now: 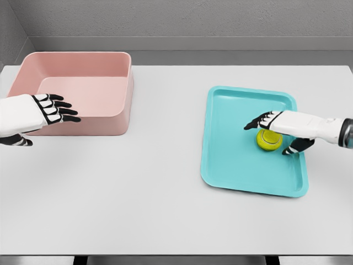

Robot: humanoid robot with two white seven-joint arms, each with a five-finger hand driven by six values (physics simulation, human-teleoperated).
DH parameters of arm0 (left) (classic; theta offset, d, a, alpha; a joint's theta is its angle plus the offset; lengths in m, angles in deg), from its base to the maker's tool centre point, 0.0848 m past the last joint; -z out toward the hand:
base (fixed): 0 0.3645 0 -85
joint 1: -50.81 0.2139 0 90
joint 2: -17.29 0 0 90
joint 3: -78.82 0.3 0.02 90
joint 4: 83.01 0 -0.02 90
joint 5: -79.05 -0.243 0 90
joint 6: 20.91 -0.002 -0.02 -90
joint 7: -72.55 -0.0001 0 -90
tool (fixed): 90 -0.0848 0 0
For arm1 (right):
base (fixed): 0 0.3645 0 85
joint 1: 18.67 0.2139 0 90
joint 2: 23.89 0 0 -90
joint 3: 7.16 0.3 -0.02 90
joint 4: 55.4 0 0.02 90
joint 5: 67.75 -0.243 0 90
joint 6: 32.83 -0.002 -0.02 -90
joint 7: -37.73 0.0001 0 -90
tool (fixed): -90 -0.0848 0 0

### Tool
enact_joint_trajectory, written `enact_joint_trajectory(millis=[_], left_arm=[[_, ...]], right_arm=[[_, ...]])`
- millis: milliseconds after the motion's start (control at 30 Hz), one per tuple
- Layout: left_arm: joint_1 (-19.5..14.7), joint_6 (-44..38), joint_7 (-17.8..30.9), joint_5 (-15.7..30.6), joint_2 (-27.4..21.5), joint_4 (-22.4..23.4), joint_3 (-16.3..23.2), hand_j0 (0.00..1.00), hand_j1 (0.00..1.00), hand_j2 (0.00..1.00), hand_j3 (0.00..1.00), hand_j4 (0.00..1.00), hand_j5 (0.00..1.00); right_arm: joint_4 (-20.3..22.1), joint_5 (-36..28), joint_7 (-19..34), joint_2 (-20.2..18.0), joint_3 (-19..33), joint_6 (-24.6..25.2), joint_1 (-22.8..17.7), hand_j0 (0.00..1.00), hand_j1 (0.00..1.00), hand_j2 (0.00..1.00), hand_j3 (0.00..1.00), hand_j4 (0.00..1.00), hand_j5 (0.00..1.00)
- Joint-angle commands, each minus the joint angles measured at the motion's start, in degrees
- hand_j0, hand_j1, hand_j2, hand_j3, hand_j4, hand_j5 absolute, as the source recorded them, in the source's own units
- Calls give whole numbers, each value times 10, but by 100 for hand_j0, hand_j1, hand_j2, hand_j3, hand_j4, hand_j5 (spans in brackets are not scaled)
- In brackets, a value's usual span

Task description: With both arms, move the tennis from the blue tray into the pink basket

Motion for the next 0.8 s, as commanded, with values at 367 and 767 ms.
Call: enact_joint_trajectory(millis=[367,767], left_arm=[[0,-1,0,4,2,0,-1,100,100,100,100,100,100],[1,-1,0,5,2,0,-1,100,100,100,100,100,100]], right_arm=[[-26,2,0,14,-2,2,6,95,95,95,95,95,95],[-26,7,0,14,-2,2,7,75,75,75,75,75,75]])
